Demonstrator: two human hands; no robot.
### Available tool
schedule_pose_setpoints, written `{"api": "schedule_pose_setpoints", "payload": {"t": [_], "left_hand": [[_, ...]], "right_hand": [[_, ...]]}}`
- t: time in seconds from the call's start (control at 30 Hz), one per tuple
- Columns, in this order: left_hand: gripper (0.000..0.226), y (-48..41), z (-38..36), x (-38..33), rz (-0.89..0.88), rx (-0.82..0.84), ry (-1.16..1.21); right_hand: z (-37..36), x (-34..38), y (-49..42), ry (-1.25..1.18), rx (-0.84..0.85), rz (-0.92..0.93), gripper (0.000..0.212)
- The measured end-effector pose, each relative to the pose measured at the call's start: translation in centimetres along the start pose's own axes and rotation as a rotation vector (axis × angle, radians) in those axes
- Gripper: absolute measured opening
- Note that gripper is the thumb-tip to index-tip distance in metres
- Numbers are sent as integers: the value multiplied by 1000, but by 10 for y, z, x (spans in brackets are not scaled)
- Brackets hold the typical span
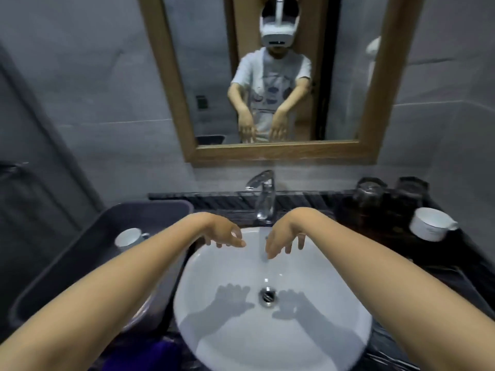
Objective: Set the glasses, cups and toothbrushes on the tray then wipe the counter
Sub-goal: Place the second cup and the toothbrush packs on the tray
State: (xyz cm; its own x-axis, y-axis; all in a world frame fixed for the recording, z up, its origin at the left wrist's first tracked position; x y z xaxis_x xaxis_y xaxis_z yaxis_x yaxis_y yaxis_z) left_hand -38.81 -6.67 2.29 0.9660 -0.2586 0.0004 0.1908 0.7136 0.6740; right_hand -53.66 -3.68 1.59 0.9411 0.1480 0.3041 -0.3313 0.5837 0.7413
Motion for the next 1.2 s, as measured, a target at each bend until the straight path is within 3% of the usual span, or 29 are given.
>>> {"api": "schedule_pose_setpoints", "payload": {"t": [0.43, 0.7, 0.93, 1.2], "left_hand": [[50, 27, -37, 227, 145, -11, 175], [43, -15, -75, 331, 203, 17, 286], [44, -53, -114, 331, 184, -87, 281], [65, -79, -146, 286, 207, -202, 541]], "right_hand": [[29, 209, -100, 162, -5, 219, 45], [35, 265, -179, 156, -85, 221, 41], [30, 268, -237, 152, -142, 190, 36], [45, 264, -287, 114, -292, 251, 60]]}}
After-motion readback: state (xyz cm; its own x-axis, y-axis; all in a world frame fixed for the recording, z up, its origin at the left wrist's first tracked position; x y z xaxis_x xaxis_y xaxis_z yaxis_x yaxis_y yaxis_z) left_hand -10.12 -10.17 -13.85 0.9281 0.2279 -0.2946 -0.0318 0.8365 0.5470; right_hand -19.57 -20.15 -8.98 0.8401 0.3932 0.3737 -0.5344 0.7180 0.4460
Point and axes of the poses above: each hand's wrist, its own y-axis away from the middle knuckle, its own z-axis out of the back of the hand, x = y × z, the point moved 5 cm from there along -y, towards the middle knuckle, and after that the axes turned 9 degrees about z, right-handed, at the moved point
